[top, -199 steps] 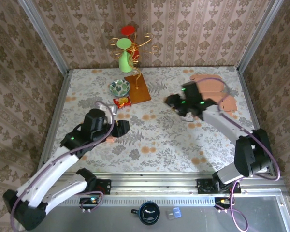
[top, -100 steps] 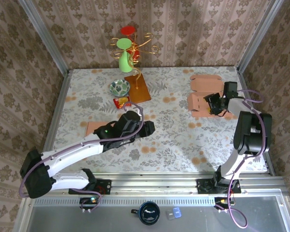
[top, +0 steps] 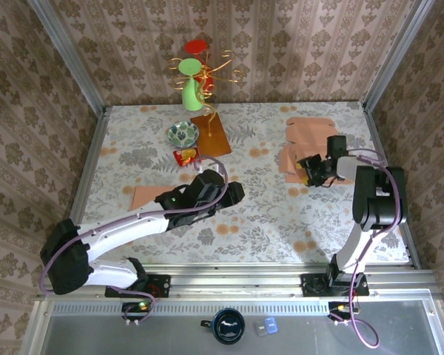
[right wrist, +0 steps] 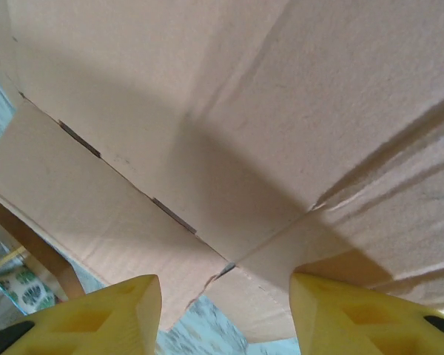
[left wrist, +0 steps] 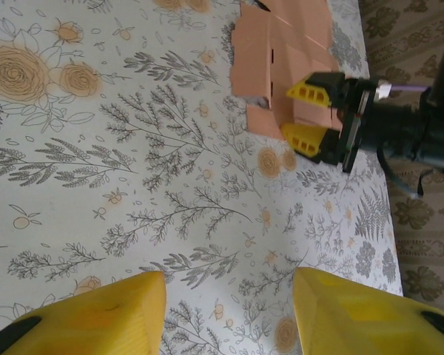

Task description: Fold the paper box

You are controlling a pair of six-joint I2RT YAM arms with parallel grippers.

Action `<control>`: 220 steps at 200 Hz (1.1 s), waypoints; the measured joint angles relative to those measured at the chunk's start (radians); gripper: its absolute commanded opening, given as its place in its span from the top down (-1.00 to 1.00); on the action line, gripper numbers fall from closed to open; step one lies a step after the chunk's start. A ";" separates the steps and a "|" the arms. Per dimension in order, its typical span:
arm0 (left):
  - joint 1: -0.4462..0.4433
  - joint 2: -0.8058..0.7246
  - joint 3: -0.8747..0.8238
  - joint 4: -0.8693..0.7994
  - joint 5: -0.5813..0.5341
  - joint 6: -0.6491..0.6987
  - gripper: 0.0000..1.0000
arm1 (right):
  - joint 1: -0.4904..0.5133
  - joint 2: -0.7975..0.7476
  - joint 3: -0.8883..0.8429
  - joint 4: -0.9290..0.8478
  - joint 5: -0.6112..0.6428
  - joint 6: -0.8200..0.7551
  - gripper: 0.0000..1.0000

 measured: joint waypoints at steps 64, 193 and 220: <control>0.101 0.015 -0.064 0.071 0.117 -0.080 -0.01 | 0.352 -0.095 -0.160 0.193 0.078 0.327 -0.05; 0.151 0.137 -0.238 0.355 0.198 -0.366 0.04 | 0.658 -0.505 -0.197 0.093 0.290 0.488 -0.18; 0.114 0.198 -0.248 0.435 0.154 -0.437 0.05 | 0.650 -0.712 -0.307 0.073 0.316 0.470 -0.21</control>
